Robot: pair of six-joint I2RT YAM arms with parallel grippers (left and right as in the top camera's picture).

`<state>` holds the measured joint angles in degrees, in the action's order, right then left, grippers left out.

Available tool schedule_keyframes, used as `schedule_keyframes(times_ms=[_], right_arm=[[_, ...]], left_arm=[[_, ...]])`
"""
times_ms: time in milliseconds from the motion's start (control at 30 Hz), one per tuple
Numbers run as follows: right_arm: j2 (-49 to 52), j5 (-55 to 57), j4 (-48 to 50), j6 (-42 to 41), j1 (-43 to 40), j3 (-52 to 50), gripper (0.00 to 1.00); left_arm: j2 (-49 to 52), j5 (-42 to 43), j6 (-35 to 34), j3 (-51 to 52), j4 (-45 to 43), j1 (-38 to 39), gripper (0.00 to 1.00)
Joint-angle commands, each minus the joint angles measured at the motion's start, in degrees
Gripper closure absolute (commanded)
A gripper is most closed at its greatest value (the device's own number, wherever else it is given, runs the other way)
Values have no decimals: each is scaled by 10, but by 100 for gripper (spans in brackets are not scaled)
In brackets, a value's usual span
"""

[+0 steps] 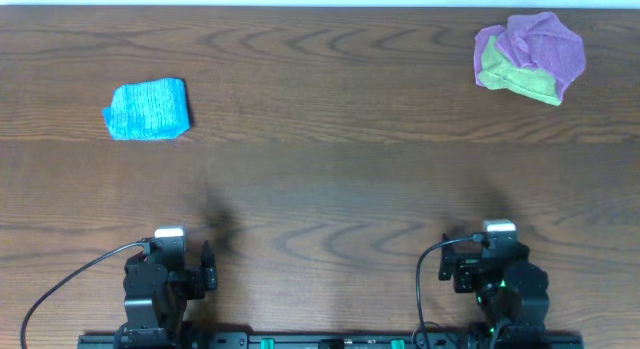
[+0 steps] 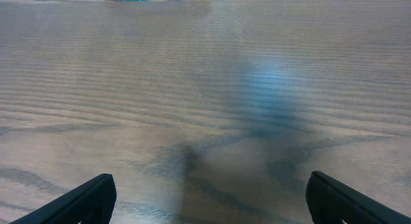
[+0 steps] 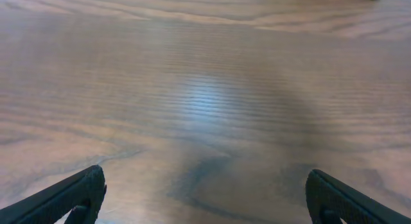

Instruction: Fold the cloth

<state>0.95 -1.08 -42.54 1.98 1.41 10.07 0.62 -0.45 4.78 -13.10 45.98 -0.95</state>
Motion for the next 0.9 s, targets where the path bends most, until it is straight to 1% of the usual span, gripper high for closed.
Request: schedule_keyframes(times_ms=[0,867], right_arm=[[-7,2,-1,16,21,-9,1],[-7,4,3,15,30,-9,1]], left_arm=[[-4,-10,10,23,20,2,4],[-4,-10,10,23,20,2,4]])
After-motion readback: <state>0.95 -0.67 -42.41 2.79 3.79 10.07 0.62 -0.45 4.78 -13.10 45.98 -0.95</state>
